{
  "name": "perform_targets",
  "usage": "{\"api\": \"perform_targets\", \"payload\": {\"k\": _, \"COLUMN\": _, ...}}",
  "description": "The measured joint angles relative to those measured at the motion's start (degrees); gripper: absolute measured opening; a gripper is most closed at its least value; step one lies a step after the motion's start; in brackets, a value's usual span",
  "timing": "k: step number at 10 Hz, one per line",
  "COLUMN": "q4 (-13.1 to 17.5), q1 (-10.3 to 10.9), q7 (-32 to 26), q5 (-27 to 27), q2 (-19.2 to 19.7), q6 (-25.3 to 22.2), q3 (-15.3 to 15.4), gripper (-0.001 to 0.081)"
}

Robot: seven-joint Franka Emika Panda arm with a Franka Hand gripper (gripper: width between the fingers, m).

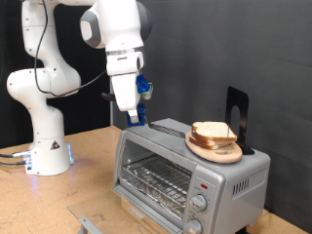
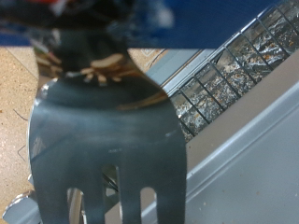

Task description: Make a piece of toast with the oven

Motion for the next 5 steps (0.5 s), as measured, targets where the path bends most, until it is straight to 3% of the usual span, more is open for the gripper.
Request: {"api": "perform_targets", "payload": {"k": 5, "q4": 0.5, "q1": 0.2, "q7": 0.0, "q5": 0.0, "q2": 1.2, "q6": 0.3, "q3": 1.9, "gripper": 0.0401}}
